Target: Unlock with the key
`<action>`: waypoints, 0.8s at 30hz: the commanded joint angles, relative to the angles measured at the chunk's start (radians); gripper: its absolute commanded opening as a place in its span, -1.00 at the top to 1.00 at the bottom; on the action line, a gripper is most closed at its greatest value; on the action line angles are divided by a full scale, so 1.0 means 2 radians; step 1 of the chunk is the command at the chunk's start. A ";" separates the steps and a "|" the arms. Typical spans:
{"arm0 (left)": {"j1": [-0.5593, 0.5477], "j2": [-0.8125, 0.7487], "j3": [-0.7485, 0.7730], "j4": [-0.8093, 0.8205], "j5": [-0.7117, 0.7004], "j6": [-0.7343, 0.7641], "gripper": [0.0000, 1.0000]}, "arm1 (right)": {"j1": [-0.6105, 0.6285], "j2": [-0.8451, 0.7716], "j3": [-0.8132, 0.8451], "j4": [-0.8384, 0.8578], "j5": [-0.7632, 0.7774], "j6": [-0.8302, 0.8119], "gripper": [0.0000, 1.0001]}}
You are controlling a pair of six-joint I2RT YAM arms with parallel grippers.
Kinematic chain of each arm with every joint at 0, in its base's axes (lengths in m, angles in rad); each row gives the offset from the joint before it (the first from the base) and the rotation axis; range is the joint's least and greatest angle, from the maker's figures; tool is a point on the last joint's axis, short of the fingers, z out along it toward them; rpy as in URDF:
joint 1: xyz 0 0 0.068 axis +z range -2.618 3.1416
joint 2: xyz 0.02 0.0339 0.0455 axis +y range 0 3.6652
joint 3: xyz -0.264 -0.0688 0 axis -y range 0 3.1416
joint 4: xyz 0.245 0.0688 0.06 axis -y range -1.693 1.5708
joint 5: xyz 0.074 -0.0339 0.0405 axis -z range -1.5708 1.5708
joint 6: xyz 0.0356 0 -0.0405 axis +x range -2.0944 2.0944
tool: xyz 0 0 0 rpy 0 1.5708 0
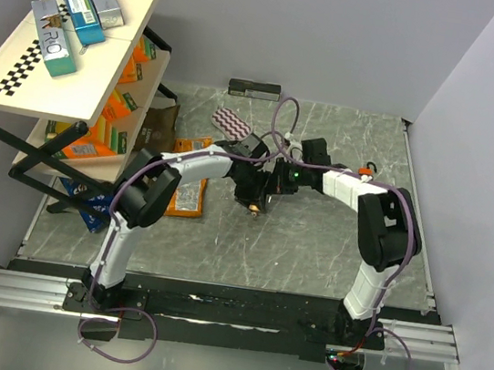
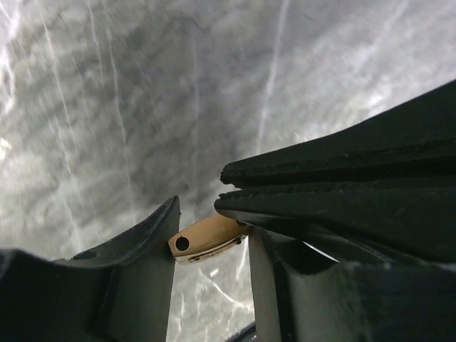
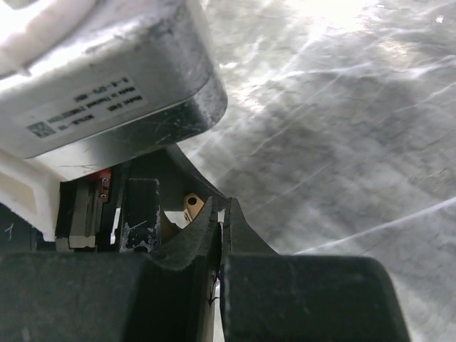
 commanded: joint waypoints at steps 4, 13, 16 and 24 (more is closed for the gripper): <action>0.004 0.050 0.043 0.014 -0.024 0.000 0.60 | 0.004 0.021 -0.014 0.023 -0.035 -0.019 0.95; 0.004 0.059 0.033 0.027 0.009 0.013 -0.02 | -0.001 0.047 -0.004 0.019 -0.024 -0.035 0.94; 0.004 0.060 0.030 0.030 0.017 0.017 -0.28 | -0.001 0.054 -0.001 0.015 -0.021 -0.040 0.94; 0.004 0.009 0.001 0.028 -0.003 0.054 -0.82 | -0.001 0.054 0.014 -0.005 -0.005 -0.050 0.80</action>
